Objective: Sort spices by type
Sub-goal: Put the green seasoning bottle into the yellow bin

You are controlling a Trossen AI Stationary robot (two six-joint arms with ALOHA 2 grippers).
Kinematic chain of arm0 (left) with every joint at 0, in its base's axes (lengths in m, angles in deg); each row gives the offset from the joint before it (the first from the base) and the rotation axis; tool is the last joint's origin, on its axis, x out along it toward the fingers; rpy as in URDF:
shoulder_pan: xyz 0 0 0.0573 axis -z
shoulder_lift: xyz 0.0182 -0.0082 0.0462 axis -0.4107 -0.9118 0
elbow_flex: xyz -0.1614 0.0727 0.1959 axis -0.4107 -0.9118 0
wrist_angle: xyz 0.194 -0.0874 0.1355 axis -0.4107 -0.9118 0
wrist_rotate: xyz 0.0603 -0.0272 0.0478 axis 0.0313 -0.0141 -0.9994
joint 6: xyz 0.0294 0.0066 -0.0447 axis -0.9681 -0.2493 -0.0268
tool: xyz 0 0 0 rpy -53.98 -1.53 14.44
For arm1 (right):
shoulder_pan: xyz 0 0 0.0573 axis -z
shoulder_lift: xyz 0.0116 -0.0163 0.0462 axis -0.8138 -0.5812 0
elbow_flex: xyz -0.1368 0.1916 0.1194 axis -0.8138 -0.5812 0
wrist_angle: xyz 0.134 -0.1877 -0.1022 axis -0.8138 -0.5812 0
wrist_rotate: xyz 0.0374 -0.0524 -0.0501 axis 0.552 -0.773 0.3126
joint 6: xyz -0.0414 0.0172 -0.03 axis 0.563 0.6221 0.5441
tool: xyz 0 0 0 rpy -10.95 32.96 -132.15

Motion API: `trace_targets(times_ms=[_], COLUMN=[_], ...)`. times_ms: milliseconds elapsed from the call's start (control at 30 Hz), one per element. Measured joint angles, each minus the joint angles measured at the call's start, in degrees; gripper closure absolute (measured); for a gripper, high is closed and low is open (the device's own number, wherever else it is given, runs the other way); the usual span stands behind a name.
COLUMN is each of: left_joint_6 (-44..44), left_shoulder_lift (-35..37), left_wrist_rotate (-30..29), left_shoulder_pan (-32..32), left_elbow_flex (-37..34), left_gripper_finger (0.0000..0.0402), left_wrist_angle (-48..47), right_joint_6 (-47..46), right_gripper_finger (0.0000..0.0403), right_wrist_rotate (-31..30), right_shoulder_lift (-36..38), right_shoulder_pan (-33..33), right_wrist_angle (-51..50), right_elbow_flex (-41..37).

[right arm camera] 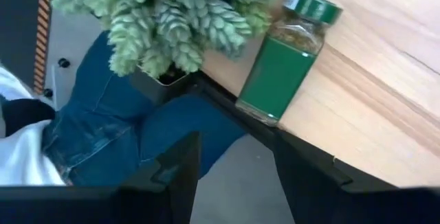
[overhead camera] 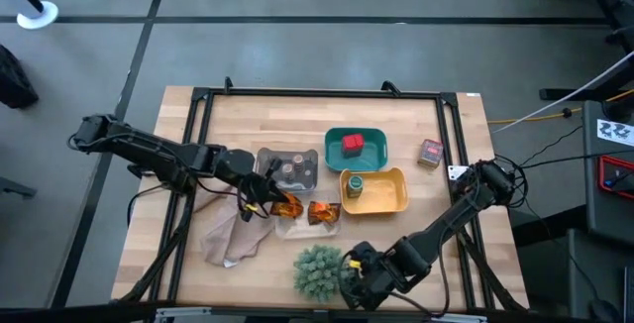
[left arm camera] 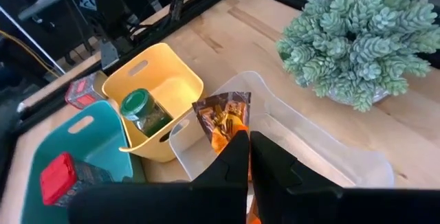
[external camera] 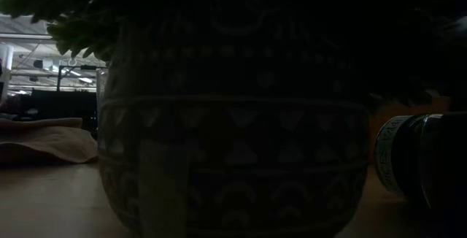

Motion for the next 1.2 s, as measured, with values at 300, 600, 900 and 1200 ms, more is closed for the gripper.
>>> trace_targets(times_ms=[300,600,900,1200], left_joint_6=[-2.0,1.9,8.6,9.8], left_shoulder_lift=[7.8,27.0,45.6,50.3], left_wrist_rotate=[0.0,-2.8,-8.5,-8.5], left_shoulder_pan=[-0.1,-0.1,-0.1,0.1], left_elbow_flex=[0.0,-7.9,-17.4,-20.1], left_gripper_finger=[0.0401,0.0401,0.0401,0.0401], left_wrist_angle=[-2.3,-5.5,-6.1,-6.9], right_joint_6=[-4.2,-4.4,-8.5,-7.3], right_gripper_finger=[0.0219,0.0219,0.0219,0.0219], right_wrist_rotate=[-3.0,-2.0,0.6,-1.5], right_shoulder_lift=[0.0,0.0,-2.4,-7.5], right_shoulder_pan=[1.2,2.9,3.1,3.1], right_wrist_angle=[-1.5,-5.5,-6.9,-6.3], right_elbow_flex=[0.0,0.0,0.0,0.0])
